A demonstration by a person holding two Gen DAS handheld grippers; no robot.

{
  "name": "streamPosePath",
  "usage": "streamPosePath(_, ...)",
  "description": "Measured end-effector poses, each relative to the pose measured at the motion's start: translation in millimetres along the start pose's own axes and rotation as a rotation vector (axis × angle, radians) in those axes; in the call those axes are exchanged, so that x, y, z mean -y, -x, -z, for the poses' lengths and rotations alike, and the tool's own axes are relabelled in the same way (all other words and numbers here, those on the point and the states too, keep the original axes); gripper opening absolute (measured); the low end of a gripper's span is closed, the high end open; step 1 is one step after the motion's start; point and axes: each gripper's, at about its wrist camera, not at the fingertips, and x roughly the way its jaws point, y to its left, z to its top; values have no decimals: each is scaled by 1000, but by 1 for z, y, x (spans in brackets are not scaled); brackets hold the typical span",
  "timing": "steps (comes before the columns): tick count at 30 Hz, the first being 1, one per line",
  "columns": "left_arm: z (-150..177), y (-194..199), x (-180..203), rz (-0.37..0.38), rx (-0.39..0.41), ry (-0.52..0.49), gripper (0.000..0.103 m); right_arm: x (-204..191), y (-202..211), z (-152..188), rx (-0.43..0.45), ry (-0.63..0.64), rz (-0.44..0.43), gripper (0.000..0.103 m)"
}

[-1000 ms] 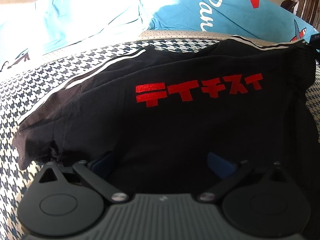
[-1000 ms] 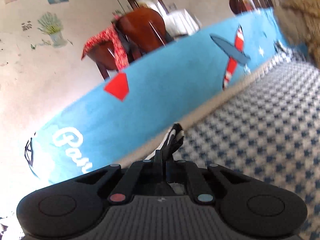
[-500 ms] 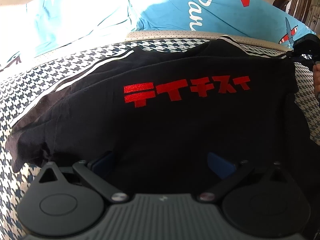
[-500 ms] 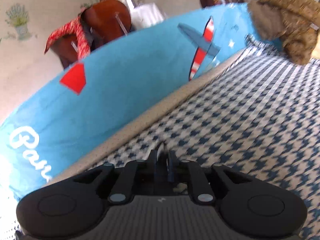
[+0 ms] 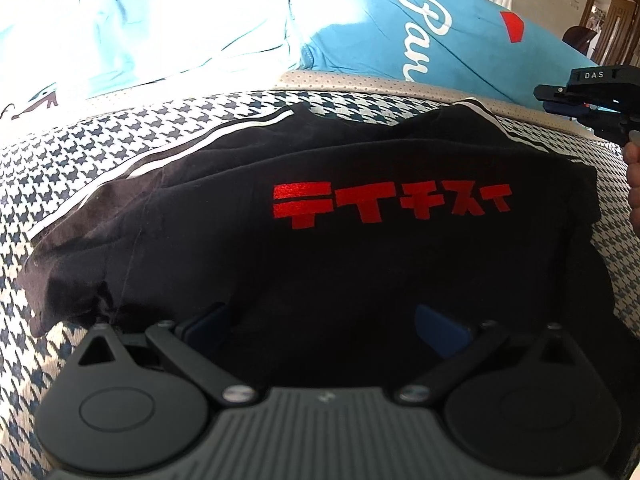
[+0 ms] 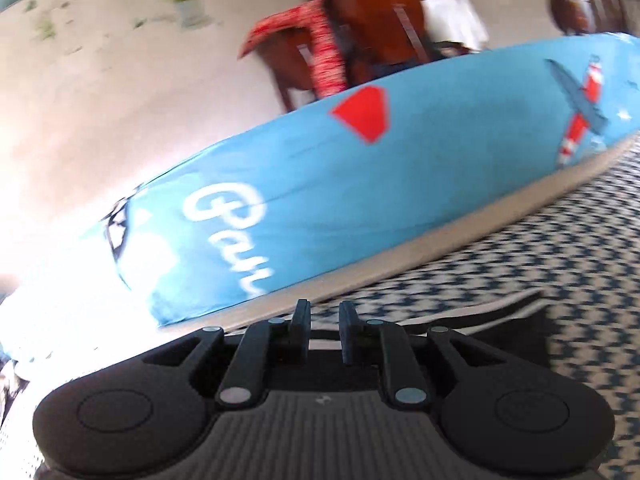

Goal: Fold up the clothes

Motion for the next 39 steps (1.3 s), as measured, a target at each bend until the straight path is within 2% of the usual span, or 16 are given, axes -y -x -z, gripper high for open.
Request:
streamPosePath(4, -1, -2, -6, 12, -18, 32, 103, -31, -16, 9, -43, 57, -89, 17)
streamPosePath(9, -2, -2, -12, 8, -18, 53, 103, -62, -35, 19, -78, 125, -123, 17)
streamPosePath(13, -3, -3, -16, 11, -19, 67, 103, -78, -51, 26, -91, 160, -111, 25)
streamPosePath(17, -3, -2, -17, 14, -21, 70, 103, -85, -62, 31, -94, 199, -70, 25)
streamPosePath(20, -3, -2, -18, 16, -22, 71, 103, -78, -66, 34, -122, 198, -35, 25)
streamPosePath(25, -2, -1, -19, 18, -23, 74, 103, -63, -68, 39, -183, 212, -27, 25)
streamPosePath(31, -1, -2, -18, 17, -23, 72, 103, -65, -64, 43, -193, 258, -42, 31)
streamPosePath(36, -1, -2, -17, 16, -23, 72, 103, -78, -66, 46, -181, 344, 1, 33)
streamPosePath(39, 0, -2, -17, 16, -24, 72, 103, -84, -69, 49, -182, 386, 17, 39)
